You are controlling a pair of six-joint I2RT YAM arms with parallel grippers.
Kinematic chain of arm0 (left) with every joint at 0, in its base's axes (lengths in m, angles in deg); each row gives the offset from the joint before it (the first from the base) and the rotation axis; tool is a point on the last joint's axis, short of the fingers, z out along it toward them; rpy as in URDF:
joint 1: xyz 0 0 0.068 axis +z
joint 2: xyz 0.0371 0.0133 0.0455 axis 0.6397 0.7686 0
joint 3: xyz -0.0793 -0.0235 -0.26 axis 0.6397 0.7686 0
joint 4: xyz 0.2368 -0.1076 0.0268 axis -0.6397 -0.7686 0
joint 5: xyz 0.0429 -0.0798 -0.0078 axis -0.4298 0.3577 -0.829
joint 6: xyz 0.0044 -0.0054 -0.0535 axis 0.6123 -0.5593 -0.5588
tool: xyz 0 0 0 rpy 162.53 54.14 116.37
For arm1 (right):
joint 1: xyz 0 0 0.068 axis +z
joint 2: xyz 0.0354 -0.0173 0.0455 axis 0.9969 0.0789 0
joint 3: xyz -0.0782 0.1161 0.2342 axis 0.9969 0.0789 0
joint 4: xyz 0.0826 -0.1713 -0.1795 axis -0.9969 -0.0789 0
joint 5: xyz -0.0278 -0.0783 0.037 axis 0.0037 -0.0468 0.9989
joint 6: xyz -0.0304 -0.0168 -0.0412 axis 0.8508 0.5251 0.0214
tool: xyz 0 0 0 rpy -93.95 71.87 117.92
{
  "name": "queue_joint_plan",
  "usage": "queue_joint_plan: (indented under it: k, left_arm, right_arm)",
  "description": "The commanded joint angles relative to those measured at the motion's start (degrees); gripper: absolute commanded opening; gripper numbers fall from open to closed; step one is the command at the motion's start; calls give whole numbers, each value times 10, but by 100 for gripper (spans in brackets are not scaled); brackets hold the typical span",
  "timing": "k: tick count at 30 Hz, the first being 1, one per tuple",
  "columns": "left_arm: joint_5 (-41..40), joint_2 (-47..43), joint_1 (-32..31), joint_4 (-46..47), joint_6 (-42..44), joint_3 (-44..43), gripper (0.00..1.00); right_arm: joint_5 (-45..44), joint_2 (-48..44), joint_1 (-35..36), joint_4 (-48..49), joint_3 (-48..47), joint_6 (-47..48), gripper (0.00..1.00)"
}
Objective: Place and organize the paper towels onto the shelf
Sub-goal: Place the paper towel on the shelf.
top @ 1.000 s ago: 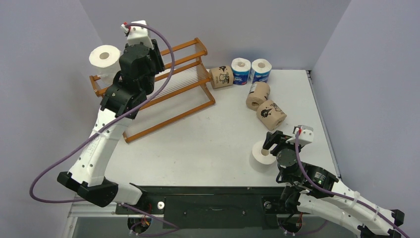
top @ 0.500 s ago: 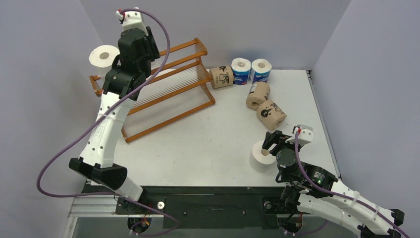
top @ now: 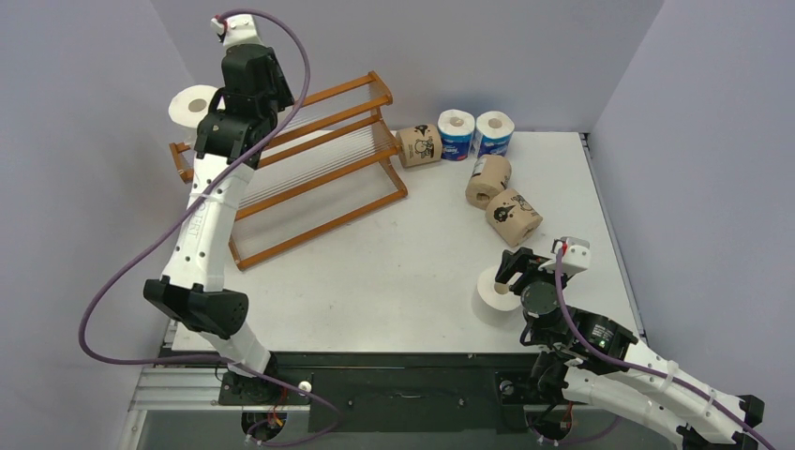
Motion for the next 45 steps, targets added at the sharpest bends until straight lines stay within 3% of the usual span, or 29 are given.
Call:
queue_joint_plan:
  k: [1, 22, 26, 28, 32, 45]
  left_arm:
    - [17, 7, 20, 26, -18, -45, 22]
    - [22, 75, 28, -18, -29, -97, 26]
    - [19, 82, 28, -26, -30, -104, 34]
    - [19, 84, 28, -29, -31, -107, 46]
    - [18, 85, 28, -30, -31, -107, 57]
    - [15, 85, 28, -29, -29, -102, 69]
  right_arm:
    - [-2, 4, -3, 13, 3, 1, 65]
    - [-3, -8, -4, 15, 12, 1, 65]
    - [-3, -9, -4, 15, 13, 2, 65]
    - [-3, -9, -4, 15, 13, 1, 65]
    - [-3, -13, -4, 15, 15, 1, 65]
    - [-2, -18, -4, 15, 19, -1, 64]
